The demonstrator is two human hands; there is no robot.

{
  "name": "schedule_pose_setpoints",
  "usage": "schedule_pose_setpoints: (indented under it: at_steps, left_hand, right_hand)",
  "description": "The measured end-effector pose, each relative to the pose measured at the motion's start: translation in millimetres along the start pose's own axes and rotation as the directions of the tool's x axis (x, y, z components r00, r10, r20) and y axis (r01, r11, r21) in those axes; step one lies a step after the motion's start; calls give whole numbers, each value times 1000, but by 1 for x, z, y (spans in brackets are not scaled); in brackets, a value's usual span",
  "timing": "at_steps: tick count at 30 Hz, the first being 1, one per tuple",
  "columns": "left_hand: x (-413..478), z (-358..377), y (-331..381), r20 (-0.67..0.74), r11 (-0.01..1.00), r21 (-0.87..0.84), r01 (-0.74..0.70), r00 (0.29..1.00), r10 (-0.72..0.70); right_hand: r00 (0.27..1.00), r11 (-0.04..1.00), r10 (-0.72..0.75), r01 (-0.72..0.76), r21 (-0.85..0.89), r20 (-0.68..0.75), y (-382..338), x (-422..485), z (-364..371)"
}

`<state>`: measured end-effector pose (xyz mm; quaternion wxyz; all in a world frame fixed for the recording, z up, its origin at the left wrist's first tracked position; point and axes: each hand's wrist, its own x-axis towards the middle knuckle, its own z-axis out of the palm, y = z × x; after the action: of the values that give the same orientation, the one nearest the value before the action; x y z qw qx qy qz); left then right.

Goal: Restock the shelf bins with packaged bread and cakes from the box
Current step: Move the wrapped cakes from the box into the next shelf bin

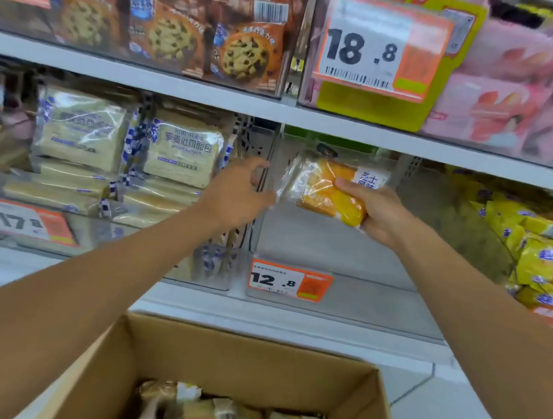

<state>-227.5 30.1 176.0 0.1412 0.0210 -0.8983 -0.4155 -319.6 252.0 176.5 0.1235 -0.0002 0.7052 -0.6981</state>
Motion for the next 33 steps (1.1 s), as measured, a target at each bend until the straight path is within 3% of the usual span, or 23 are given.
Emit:
schedule_pose_setpoints:
  at_steps: [3,5,8,14,19,21,24,26,33]
  left_hand:
    - [5,5,-11,-14,988,-152,-3,1000,1]
    - [5,7,-14,-31,977,-214,-15,999,8]
    - [7,9,-18,-48,966,-258,-11,999,-1]
    - [6,11,-20,-47,952,-305,-12,999,-3]
    - [7,13,-21,-55,946,-323,-33,998,16]
    - [7,13,-22,-56,946,-320,-44,998,28]
    - [7,12,-23,-50,946,-321,-53,998,39]
    - [7,12,-23,-45,943,-328,-56,998,43]
    - [1,6,-14,-31,963,-259,-74,997,68]
  right_hand:
    - [995,939,-2,35,-342,95,29,50,9]
    - [997,882,-43,71,-466,70,44,76,10]
    - [979,856,-197,149,-495,-45,52,99,17]
    - [946,839,-270,140,-526,-179,65,107,15]
    - [967,876,-211,121,-467,-144,64,107,21]
    - [929,879,-309,197,-435,-204,63,104,18]
    - [850,711,-504,305,-633,-156,63,94,16]
    - [860,585,-509,319,-745,-32,66,90,17]
    - [931,562,-363,188,-806,-36,45,65,16]
